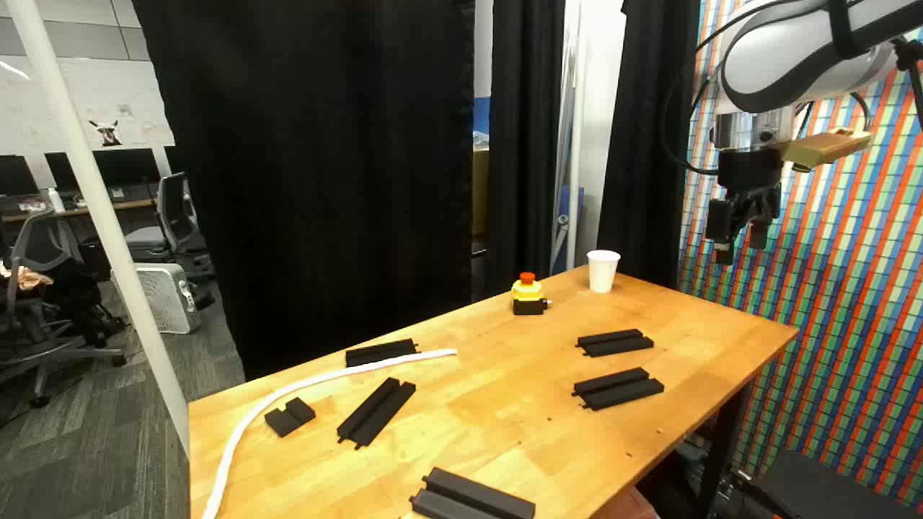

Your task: Align all the black objects in a straight line.

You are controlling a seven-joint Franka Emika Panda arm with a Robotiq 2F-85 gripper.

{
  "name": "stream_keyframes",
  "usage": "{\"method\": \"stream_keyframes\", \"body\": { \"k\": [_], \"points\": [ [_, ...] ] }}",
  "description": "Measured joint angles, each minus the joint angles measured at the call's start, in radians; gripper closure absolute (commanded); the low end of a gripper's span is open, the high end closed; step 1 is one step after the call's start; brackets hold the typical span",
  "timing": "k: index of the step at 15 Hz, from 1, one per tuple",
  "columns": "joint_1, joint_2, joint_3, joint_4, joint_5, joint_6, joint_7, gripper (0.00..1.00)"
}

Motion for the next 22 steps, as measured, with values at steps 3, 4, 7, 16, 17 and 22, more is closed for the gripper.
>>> {"method": "stream_keyframes", "body": {
  "k": [3, 4, 7, 16, 17, 22],
  "points": [
    [0.000, -0.003, 0.000, 0.007, 0.000, 0.000, 0.000, 0.00],
    [0.000, -0.003, 0.000, 0.008, 0.000, 0.000, 0.000, 0.00],
    [0.000, -0.002, 0.000, 0.007, 0.000, -0.001, 0.000, 0.00],
    [0.006, 0.057, -0.027, 0.002, -0.122, 0.067, -0.225, 0.00],
    [0.006, 0.064, -0.038, 0.002, -0.150, 0.094, -0.267, 0.00],
    [0.006, 0.097, -0.110, -0.010, -0.223, 0.316, -0.471, 0.00]
  ]
}}
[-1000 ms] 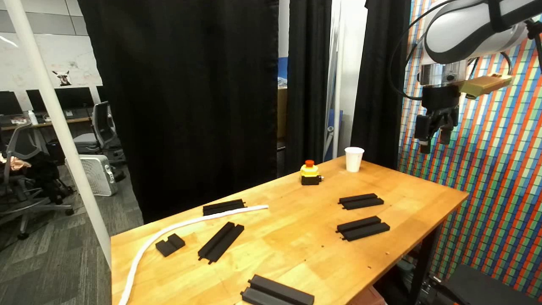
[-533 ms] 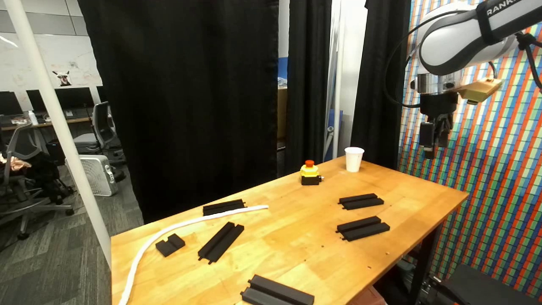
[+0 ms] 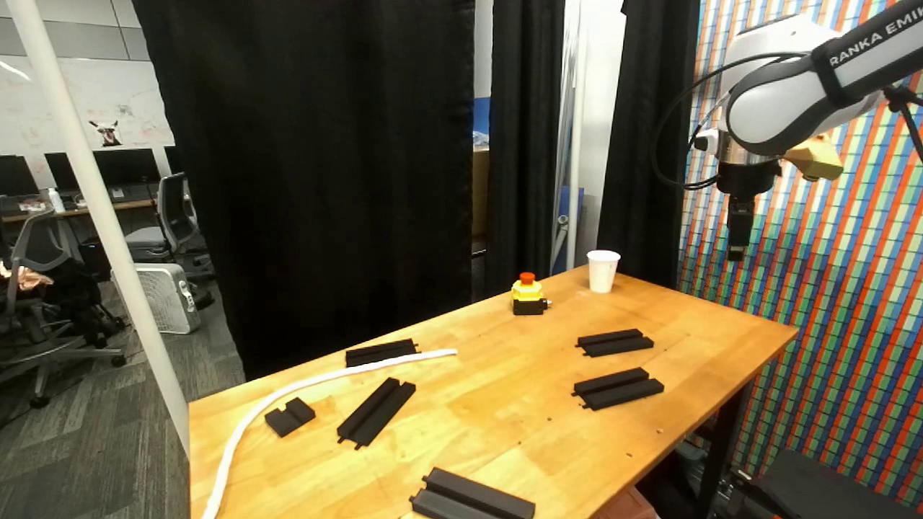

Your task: Align all the black objects in a straight line.

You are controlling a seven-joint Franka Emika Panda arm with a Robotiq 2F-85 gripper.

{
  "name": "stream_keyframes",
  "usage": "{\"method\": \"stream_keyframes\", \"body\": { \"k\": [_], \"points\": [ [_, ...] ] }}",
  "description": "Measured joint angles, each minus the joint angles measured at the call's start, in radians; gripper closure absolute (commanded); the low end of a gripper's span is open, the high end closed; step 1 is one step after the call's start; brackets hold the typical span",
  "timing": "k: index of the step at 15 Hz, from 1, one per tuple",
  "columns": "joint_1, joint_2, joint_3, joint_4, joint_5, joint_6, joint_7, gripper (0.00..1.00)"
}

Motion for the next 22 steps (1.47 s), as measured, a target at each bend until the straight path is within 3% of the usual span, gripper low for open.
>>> {"method": "stream_keyframes", "body": {
  "k": [3, 5, 8, 10, 12, 16, 22],
  "points": [
    [0.005, 0.032, -0.076, -0.029, 0.044, 0.202, -0.134, 0.00],
    [0.029, 0.064, -0.142, -0.044, 0.153, 0.308, -0.267, 0.00],
    [0.137, 0.120, -0.263, -0.043, 0.376, 0.350, -0.506, 0.00],
    [0.189, 0.157, -0.296, -0.033, 0.500, 0.334, -0.645, 0.00],
    [0.213, 0.196, -0.293, -0.011, 0.580, 0.291, -0.753, 0.00],
    [0.211, 0.303, -0.235, 0.034, 0.637, 0.248, -0.849, 0.00],
    [0.128, 0.501, -0.089, 0.120, 0.661, 0.251, -0.882, 0.00]
  ]
}}
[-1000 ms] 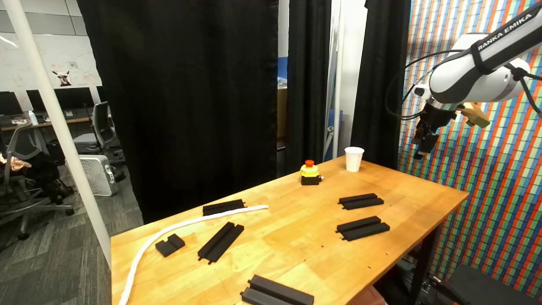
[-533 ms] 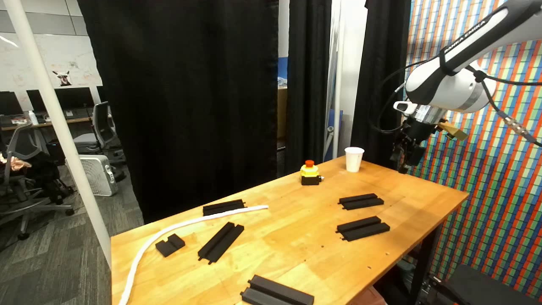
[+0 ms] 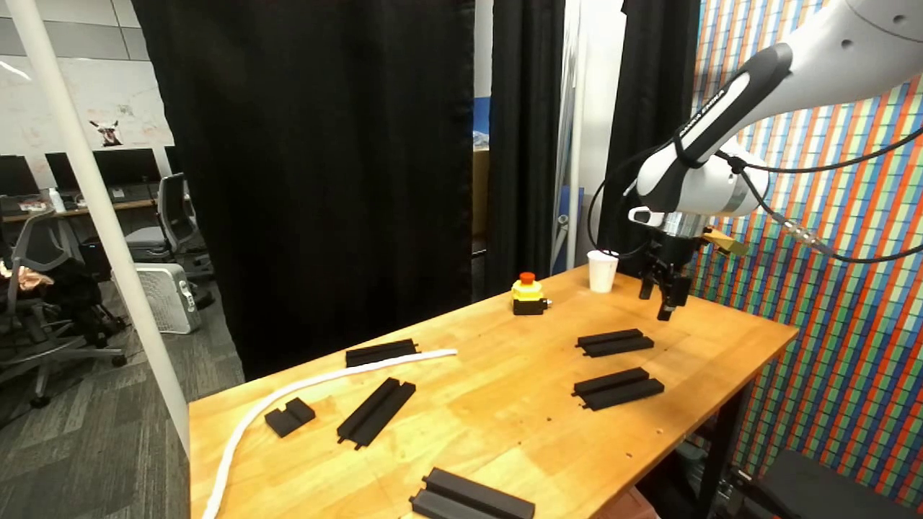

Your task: Align all the black objects in a straight line.

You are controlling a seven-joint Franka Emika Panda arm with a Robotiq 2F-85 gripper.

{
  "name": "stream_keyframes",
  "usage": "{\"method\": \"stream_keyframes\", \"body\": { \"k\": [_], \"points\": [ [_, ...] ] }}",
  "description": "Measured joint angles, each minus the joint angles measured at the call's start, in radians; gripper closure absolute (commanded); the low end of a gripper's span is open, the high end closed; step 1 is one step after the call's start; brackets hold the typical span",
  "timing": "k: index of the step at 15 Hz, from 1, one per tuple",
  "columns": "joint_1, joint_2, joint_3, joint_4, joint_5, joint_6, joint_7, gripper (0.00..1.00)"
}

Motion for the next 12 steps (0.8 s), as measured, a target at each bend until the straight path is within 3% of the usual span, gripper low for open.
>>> {"method": "stream_keyframes", "body": {
  "k": [7, 12],
  "points": [
    [-0.109, 0.155, 0.125, 0.099, -0.022, 0.062, 0.000, 0.00],
    [-0.149, 0.235, 0.185, 0.157, -0.056, 0.085, 0.000, 0.00]
  ]
}}
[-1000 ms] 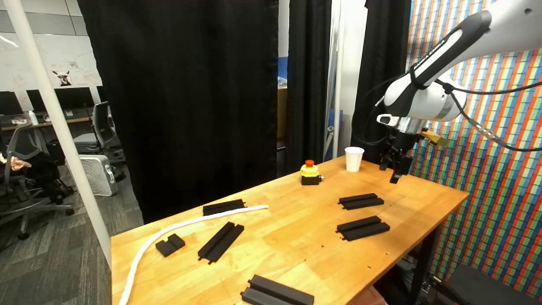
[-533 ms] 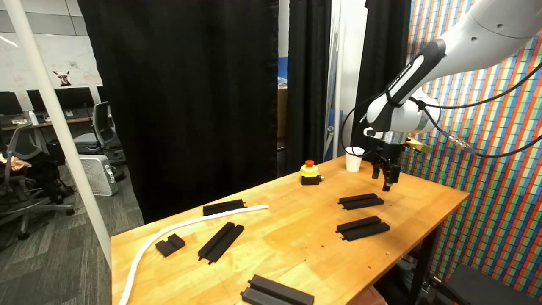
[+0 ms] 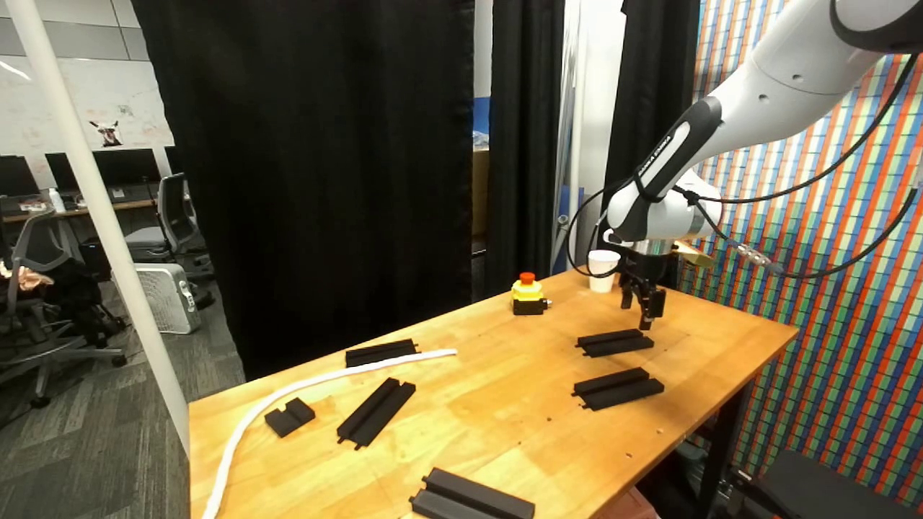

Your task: Align all the black objects in a straight line.

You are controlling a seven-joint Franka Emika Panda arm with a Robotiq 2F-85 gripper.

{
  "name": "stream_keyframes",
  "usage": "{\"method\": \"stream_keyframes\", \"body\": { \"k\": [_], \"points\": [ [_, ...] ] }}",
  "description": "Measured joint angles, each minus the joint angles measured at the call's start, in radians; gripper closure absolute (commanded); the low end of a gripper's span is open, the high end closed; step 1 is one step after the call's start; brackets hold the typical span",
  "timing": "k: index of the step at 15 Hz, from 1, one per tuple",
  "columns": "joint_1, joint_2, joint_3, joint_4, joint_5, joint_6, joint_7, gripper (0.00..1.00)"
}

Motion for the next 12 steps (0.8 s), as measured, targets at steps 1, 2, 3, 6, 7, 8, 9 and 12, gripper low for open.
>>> {"method": "stream_keyframes", "body": {
  "k": [1, 2, 3, 6, 7, 8, 9, 12],
  "points": [
    [-0.006, 0.014, 0.012, 0.010, -0.003, 0.001, 0.000, 0.00],
    [-0.012, 0.028, 0.023, 0.020, -0.004, 0.003, -0.001, 0.00],
    [-0.017, 0.040, 0.035, 0.029, -0.005, 0.005, -0.004, 0.00],
    [-0.033, 0.070, 0.068, 0.049, -0.005, 0.008, -0.020, 0.00],
    [-0.038, 0.077, 0.078, 0.053, -0.005, 0.009, -0.027, 0.00],
    [-0.043, 0.084, 0.087, 0.056, -0.005, 0.009, -0.034, 0.00],
    [-0.048, 0.089, 0.095, 0.058, -0.005, 0.010, -0.041, 0.00],
    [-0.061, 0.102, 0.114, 0.059, -0.005, 0.010, -0.061, 0.00]
  ]
}}
